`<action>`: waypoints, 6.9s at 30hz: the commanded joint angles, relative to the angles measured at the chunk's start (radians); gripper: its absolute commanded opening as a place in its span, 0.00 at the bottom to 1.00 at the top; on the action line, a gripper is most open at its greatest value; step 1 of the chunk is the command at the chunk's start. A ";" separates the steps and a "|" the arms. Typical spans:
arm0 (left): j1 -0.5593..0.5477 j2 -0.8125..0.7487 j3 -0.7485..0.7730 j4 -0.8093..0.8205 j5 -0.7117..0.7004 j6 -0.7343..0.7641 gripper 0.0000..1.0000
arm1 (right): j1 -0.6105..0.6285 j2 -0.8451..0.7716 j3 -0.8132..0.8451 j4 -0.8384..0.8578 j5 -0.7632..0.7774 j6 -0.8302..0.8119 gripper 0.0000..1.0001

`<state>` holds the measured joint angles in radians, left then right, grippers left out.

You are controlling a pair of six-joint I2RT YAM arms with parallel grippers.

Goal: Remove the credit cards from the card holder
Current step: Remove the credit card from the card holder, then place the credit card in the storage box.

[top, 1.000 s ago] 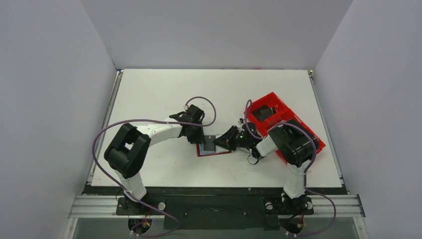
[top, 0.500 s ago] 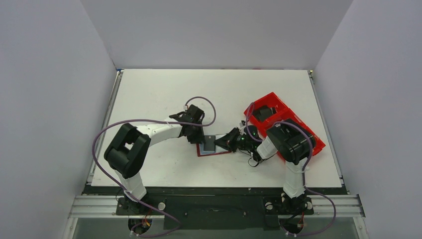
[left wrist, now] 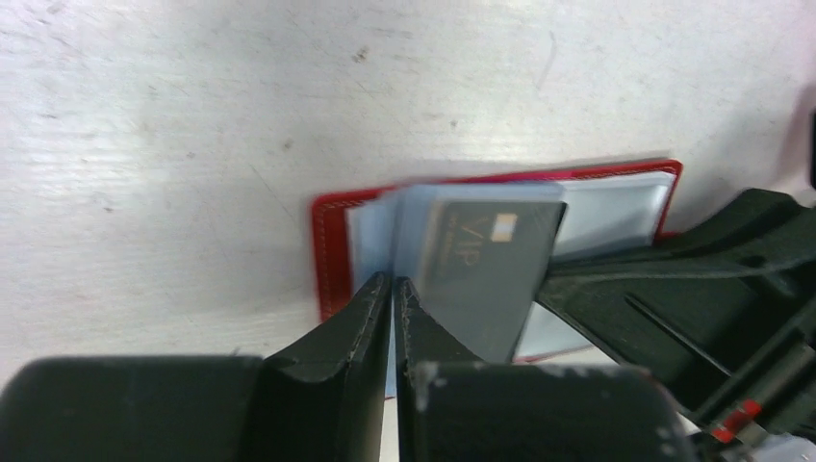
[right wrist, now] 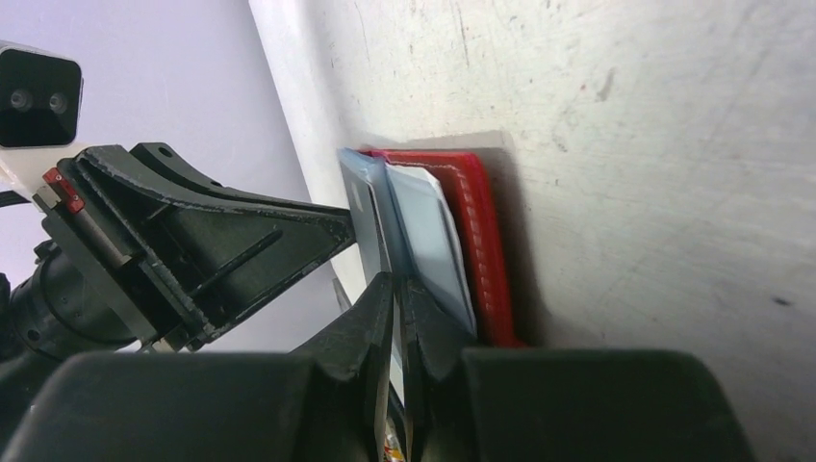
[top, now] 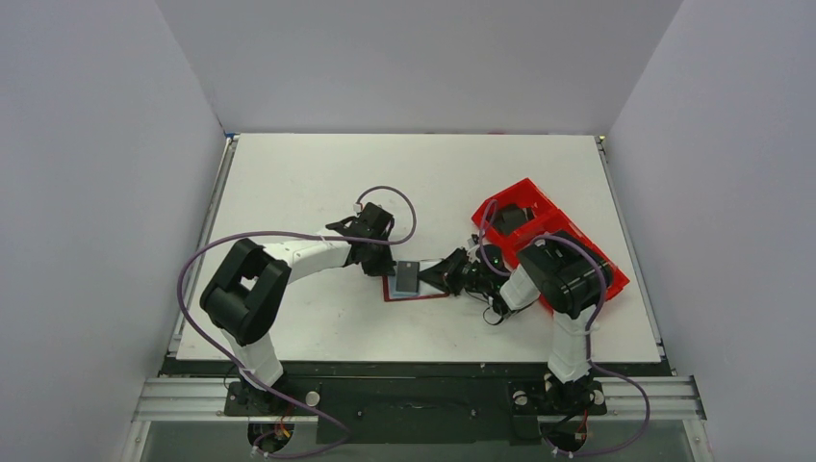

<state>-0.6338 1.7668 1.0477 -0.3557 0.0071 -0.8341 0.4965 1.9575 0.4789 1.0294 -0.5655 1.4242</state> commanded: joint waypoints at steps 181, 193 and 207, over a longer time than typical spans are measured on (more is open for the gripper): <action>0.113 -0.222 0.007 0.089 0.324 0.067 0.50 | -0.127 -0.556 0.173 -0.663 -0.029 -0.321 0.00; 0.184 -0.292 -0.117 0.469 0.641 -0.122 0.53 | -0.110 -0.583 0.226 -0.519 -0.118 -0.175 0.00; 0.189 -0.240 -0.217 0.852 0.802 -0.359 0.26 | -0.073 -0.577 0.254 -0.489 -0.125 -0.156 0.00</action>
<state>-0.4519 1.5177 0.8436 0.3077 0.7410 -1.1145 0.4141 1.4105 0.6907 0.4767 -0.6788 1.2678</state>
